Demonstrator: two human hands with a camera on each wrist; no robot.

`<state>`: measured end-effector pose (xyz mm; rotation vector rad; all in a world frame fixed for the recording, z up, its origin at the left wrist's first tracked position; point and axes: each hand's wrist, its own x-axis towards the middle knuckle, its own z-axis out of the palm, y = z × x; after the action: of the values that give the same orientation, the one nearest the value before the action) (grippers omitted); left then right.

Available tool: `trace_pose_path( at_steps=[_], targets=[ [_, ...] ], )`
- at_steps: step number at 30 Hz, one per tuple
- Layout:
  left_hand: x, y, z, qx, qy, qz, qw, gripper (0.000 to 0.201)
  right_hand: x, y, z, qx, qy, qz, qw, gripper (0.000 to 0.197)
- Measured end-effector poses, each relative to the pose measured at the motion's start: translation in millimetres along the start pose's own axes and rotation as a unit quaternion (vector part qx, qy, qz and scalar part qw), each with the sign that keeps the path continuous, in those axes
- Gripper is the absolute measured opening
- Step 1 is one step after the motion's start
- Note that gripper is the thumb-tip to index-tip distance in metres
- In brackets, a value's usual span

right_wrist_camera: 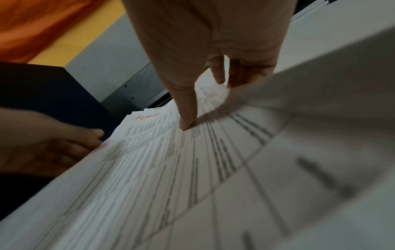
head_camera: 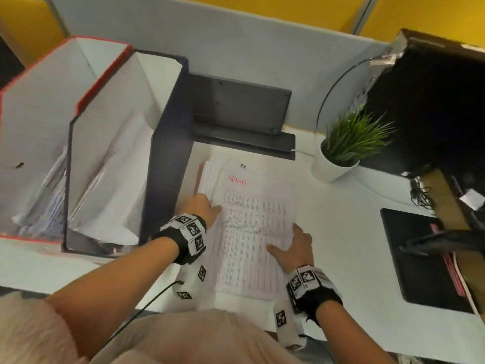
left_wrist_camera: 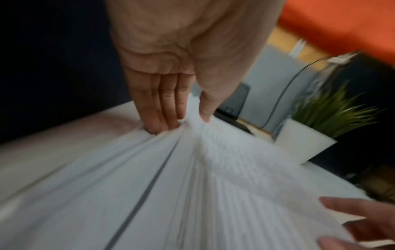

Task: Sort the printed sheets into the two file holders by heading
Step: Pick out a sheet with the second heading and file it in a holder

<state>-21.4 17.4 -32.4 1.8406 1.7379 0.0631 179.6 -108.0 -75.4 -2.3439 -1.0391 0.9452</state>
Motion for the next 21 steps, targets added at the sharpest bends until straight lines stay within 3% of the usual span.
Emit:
trace_pose_path(
  at_steps=[2, 7, 13, 16, 21],
  targets=[
    [4, -7, 9, -0.013, 0.004, -0.008, 1.000, 0.043, 1, 0, 0, -0.003, -0.007, -0.002, 1.000, 0.094],
    [5, -6, 11, -0.060, 0.069, 0.008, 0.996, 0.038, 2, 2, -2, -0.008, -0.010, -0.018, 1.000, 0.079],
    [-5, -4, 7, 0.052, 0.068, 0.040, 0.996, 0.040, 3, -2, -5, -0.066, 0.023, -0.066, 0.995, 0.077],
    [-12, -7, 6, 0.048, 0.128, 0.105, 0.985, 0.033, 5, -6, -5, -0.028, 0.003, -0.086, 0.996, 0.078],
    [-15, -14, 6, -0.088, 0.185, 0.230, 0.951, 0.022, 11, -11, -8, 0.095, -0.031, -0.046, 0.994, 0.092]
  ],
)
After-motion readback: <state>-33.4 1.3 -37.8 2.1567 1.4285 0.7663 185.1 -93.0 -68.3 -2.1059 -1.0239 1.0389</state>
